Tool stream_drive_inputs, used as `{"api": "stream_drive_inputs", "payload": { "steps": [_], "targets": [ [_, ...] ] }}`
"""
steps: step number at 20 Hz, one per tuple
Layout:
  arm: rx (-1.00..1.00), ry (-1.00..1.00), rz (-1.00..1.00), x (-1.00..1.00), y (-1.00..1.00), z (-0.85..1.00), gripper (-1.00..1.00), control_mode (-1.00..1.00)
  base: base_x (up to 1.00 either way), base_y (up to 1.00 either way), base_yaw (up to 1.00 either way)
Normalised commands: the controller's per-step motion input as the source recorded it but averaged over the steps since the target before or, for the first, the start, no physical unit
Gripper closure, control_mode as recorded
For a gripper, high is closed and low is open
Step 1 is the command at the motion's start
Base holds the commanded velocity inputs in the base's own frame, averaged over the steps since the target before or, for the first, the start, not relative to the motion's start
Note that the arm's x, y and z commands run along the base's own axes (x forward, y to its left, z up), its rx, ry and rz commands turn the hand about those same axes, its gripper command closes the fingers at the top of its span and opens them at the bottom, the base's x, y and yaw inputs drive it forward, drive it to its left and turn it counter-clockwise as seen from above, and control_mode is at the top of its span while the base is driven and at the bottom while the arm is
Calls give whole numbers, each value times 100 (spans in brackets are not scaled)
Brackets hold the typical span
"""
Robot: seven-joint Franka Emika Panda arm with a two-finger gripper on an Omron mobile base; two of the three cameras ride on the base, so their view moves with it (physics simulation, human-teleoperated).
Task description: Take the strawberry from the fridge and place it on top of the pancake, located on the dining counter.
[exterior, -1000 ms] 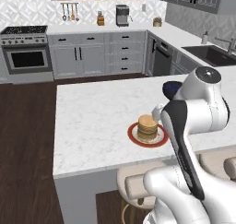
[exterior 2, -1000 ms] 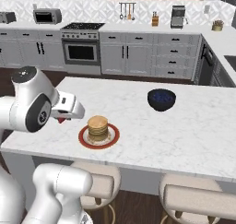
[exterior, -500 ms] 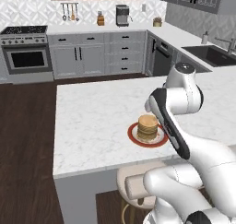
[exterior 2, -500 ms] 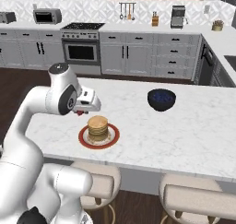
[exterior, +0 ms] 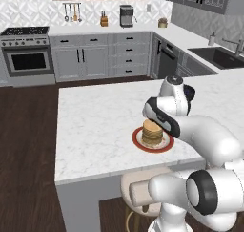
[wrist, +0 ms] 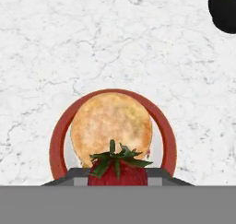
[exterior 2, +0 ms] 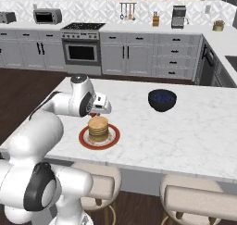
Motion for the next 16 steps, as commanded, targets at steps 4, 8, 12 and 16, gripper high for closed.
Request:
{"api": "stream_drive_inputs", "payload": {
  "steps": [4, 8, 12, 16],
  "targets": [
    [0, 2, 0, 50, 0, -44, 100, -100, 0, 0, 0],
    [0, 1, 0, 0, 0, -34, 100, -100, 0, 0, 0],
    [0, 0, 0, 0, 0, -10, 100, -100, 0, 0, 0],
    [0, 0, 0, 0, 0, -5, 100, -100, 0, 0, 0]
  ]
}}
